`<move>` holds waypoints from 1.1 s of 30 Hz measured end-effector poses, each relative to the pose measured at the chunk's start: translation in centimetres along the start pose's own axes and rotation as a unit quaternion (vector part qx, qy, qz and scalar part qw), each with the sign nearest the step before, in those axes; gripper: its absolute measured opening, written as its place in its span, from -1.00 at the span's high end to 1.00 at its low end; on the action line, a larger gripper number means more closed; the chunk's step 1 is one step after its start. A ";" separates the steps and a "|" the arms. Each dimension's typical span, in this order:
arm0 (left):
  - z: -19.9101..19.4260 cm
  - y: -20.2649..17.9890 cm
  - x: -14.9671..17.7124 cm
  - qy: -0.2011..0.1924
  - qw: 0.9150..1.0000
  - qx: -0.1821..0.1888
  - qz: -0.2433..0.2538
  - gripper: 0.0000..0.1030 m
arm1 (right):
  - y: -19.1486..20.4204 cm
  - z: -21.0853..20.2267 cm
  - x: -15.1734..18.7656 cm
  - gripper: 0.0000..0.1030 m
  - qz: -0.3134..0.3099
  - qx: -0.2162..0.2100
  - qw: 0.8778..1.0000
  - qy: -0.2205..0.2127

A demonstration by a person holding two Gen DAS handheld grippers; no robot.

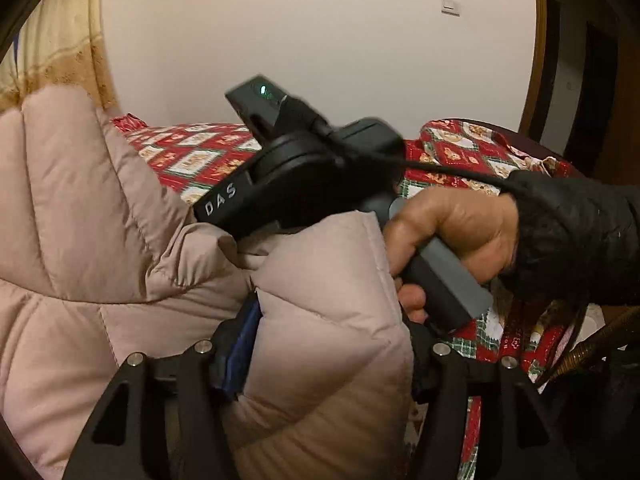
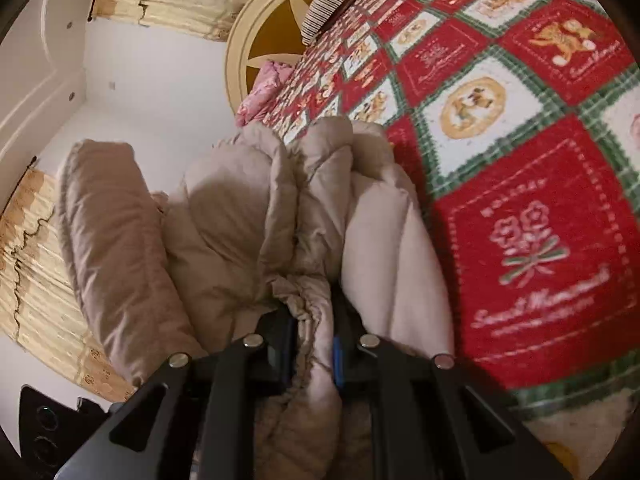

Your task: Fold large clothes

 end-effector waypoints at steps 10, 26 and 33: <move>-1.3 -0.1 1.6 -0.024 0.999 0.020 -0.014 -0.16 | 5.6 -9.2 -3.0 -0.54 -0.129 0.104 0.983 -0.085; -3.3 -1.3 1.5 -0.041 0.999 -0.019 -0.017 -0.17 | 10.7 -3.6 0.0 0.68 -0.272 0.149 0.951 0.009; -12.6 -2.3 4.0 -0.071 0.997 -0.030 -0.014 -0.20 | 6.3 -4.2 -0.8 0.70 -0.235 0.231 0.944 -0.026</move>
Point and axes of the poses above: each gripper's, at about its wrist camera, not at the fingertips, and z roughly the way its jaws point, y to its left, x to its underside, the point moved 8 cm from there along z, roughly the way its jaws point
